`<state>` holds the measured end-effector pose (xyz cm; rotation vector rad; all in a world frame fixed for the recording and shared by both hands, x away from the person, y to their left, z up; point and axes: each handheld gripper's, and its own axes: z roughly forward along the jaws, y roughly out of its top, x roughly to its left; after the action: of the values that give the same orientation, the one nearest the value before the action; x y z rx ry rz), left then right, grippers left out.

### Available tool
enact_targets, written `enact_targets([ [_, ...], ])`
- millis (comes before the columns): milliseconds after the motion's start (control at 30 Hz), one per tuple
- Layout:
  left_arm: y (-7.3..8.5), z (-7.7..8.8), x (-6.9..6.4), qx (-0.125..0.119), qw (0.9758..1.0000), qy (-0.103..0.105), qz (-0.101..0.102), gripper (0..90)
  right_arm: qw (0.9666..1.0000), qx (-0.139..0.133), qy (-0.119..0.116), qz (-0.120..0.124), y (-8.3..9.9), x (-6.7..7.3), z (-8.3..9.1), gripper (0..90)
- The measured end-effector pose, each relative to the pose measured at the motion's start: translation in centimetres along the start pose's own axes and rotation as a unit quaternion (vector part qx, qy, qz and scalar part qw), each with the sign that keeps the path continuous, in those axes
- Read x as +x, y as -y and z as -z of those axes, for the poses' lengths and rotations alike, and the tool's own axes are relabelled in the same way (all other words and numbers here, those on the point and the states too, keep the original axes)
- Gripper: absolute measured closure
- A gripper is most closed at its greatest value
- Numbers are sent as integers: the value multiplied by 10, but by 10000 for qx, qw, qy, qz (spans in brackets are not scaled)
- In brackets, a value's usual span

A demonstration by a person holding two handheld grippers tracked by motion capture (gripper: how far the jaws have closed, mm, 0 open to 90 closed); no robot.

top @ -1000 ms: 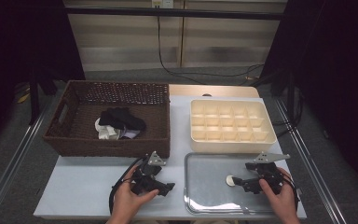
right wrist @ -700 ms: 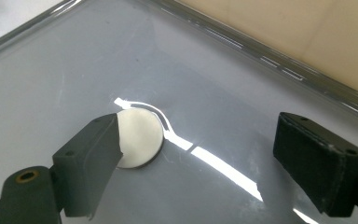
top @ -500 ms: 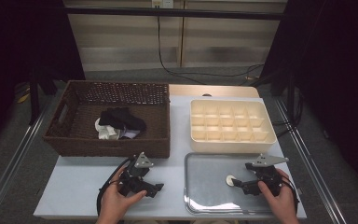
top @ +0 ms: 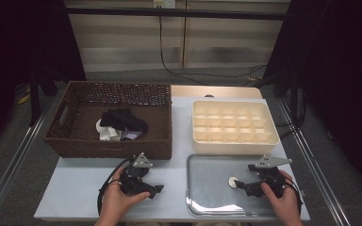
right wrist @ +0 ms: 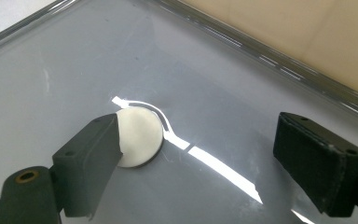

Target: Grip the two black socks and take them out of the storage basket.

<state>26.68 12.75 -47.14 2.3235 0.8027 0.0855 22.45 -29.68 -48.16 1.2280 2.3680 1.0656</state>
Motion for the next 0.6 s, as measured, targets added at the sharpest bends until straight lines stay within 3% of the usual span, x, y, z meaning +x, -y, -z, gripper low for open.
enact_targets([
  [67,0,2,1,27,10000,37,79,223,10000,-1,-8,-6,0,0,0,143],
  [233,-1,13,2,21,10000,-37,-24,237,10000,9,-2,-1,0,0,0,143],
  [600,1,44,21,-67,9998,-138,84,247,9999,53,88,102,0,3,-1,139],
])
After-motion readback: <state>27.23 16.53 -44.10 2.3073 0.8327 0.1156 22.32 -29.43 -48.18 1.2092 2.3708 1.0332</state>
